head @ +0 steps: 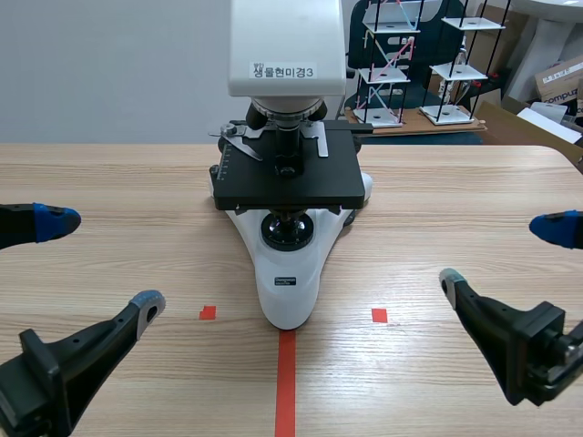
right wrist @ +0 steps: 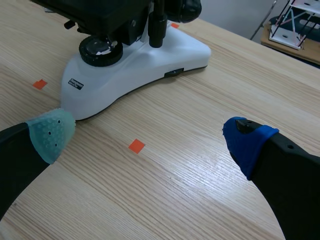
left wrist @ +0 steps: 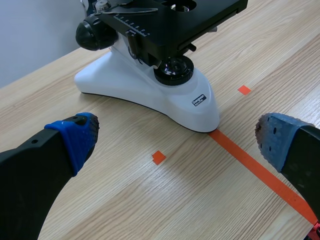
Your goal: Point at the stage knob
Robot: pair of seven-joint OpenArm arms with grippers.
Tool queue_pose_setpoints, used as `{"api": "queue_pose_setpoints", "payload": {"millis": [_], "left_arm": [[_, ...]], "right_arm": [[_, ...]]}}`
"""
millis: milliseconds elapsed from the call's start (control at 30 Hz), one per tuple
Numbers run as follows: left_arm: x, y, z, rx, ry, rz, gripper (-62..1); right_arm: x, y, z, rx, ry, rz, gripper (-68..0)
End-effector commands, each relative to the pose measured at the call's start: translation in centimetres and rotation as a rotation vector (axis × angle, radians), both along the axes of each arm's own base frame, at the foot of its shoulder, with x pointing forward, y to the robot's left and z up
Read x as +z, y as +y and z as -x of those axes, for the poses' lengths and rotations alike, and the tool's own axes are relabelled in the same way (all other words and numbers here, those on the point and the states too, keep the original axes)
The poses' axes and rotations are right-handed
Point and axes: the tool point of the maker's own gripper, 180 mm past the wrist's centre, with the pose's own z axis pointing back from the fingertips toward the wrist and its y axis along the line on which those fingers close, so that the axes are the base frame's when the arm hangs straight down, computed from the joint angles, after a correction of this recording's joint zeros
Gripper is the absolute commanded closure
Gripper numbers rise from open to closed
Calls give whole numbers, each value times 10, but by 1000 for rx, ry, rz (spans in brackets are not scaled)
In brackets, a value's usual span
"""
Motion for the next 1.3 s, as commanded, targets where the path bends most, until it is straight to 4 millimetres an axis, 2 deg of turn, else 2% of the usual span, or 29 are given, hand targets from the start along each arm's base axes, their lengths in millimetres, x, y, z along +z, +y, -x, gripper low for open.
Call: {"api": "queue_pose_setpoints", "payload": {"millis": [0,500,567,633,867,900,1100,1267], "left_arm": [[6,-2,0,0,-16,19,-623],[7,-2,0,0,-18,21,-623],[7,-2,0,0,-18,21,-623],[7,-2,0,0,-18,20,-623],[7,-2,0,-1,-17,19,-623],[6,-2,0,0,-16,18,-623],[7,-2,0,-1,-19,21,-623],[7,-2,0,-1,-21,23,-623]], "right_arm": [[12,2,-5,6,-47,-20,-679],[9,2,-5,14,-43,9,-663],[9,2,-5,14,-43,9,-608],[9,2,-5,14,-42,10,-520],[-3,-8,-13,-8,-8,62,-73],[-5,-11,-15,-15,-8,63,-33],[-21,-34,-32,-92,-7,41,-19],[-47,-51,-48,-146,-7,-4,-6]]}}
